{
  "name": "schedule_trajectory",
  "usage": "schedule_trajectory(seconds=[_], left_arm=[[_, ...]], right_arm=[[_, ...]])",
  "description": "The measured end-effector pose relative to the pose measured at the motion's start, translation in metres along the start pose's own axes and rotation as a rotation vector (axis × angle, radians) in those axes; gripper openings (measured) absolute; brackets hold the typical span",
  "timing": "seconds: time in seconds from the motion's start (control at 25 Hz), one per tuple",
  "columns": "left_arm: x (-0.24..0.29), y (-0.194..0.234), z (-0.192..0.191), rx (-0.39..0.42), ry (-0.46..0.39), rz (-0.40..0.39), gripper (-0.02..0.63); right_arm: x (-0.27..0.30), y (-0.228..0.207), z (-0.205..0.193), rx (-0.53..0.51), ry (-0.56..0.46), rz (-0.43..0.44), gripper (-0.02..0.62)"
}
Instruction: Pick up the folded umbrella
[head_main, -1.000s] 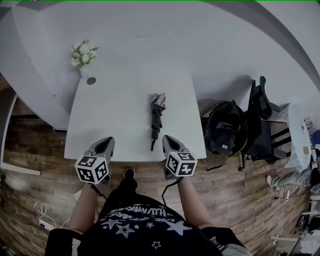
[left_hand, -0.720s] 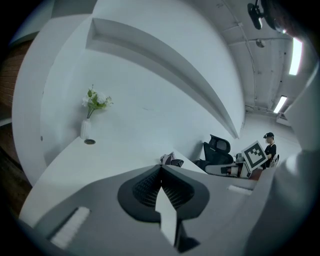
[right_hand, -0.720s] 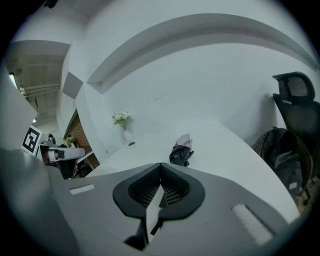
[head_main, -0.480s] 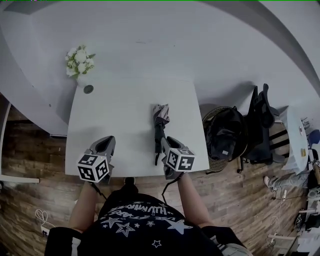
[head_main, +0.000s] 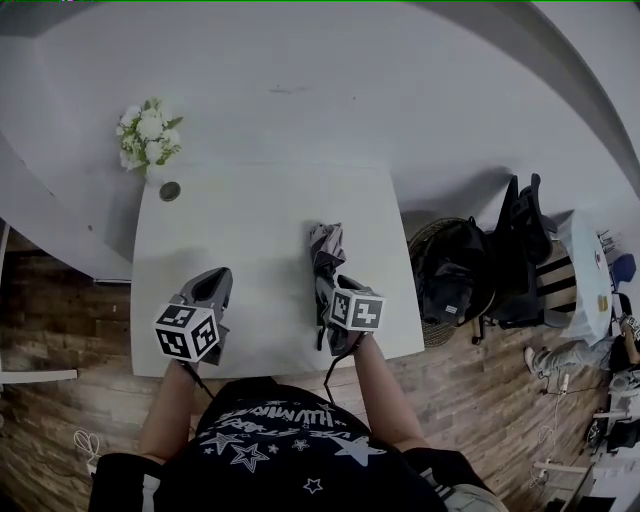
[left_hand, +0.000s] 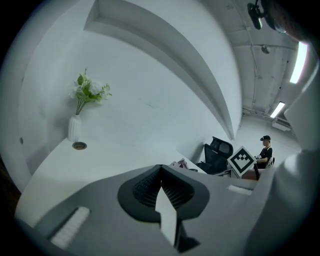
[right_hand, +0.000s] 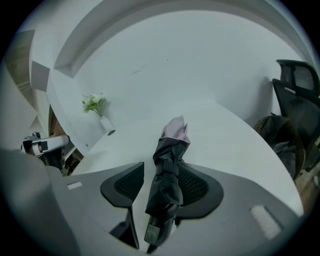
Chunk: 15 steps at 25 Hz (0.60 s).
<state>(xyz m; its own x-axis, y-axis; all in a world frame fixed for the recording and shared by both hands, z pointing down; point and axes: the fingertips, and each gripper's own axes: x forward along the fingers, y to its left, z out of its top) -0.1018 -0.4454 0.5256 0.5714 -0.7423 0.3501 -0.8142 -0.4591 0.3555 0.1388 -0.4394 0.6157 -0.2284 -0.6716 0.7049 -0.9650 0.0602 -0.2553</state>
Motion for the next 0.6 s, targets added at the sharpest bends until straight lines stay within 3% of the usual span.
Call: schedule_trajectory(seconds=[0.6], left_arm=[[0.035, 0.038, -0.007, -0.059, 0.052, -0.013, 0.003]], right_arm=[[0.055, -0.015, -0.015, -0.024, 0.184, -0.116, 0.264]])
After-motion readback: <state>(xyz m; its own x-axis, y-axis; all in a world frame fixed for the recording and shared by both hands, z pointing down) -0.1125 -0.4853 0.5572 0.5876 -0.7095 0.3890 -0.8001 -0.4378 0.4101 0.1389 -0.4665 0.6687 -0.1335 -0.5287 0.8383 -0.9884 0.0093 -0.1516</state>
